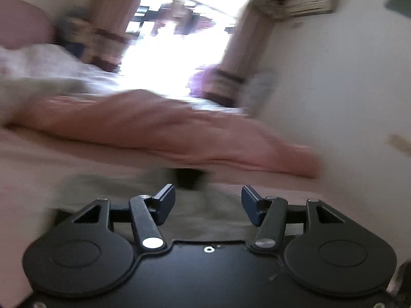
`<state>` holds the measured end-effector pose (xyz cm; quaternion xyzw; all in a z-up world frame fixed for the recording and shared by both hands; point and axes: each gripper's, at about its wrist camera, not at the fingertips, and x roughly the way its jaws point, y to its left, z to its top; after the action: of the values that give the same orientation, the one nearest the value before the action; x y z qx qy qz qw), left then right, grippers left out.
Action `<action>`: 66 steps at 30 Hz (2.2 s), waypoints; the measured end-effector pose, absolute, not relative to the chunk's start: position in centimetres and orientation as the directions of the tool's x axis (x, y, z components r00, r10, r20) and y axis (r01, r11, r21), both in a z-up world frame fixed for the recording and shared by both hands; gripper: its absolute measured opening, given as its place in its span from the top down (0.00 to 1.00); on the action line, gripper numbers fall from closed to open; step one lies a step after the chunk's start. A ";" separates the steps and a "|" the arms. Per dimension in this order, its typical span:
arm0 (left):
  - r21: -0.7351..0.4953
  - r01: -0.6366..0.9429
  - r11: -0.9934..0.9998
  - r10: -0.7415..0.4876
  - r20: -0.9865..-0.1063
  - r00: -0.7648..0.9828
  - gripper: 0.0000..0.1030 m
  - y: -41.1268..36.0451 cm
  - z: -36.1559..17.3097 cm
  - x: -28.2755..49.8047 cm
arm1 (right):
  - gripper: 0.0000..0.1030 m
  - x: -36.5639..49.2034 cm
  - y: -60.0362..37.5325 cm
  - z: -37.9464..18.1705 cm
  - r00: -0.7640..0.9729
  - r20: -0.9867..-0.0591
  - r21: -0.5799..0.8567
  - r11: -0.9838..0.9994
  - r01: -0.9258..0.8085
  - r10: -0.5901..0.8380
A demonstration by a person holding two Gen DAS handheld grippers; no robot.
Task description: Fold large clothes
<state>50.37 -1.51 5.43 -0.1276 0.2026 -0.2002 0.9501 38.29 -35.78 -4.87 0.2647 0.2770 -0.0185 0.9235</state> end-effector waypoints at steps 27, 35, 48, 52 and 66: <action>-0.141 0.172 0.975 -0.223 -0.628 0.745 0.34 2.9 -7.1 55.6 | 0.79 43.5 -39.1 -7.2 0.820 -0.558 0.372 0.845 0.386 -0.129; -0.189 0.198 0.962 -0.271 -0.555 0.786 0.32 3.4 -4.0 54.0 | 0.60 41.6 -37.6 -3.2 0.866 -0.459 0.278 0.894 0.352 -0.198; -0.085 0.192 0.978 -0.199 -0.667 0.718 0.26 0.1 -7.8 56.9 | 0.50 41.3 -41.3 -5.3 0.878 -0.471 0.337 0.901 0.272 -0.089; -0.149 0.165 0.975 -0.223 -0.648 0.729 0.25 1.2 -6.2 56.1 | 0.40 36.4 -48.2 -4.6 0.883 -0.397 0.392 0.824 0.409 -0.249; -0.107 0.136 0.985 -0.173 -0.631 0.757 0.24 1.0 -5.8 55.6 | 0.43 30.5 -66.2 -10.4 0.806 -0.424 0.695 0.421 0.582 -0.413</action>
<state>55.62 0.95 -5.80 -0.0273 0.3390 -0.0825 0.9368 30.52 -66.18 -10.43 0.4485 0.0943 -0.2969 0.8377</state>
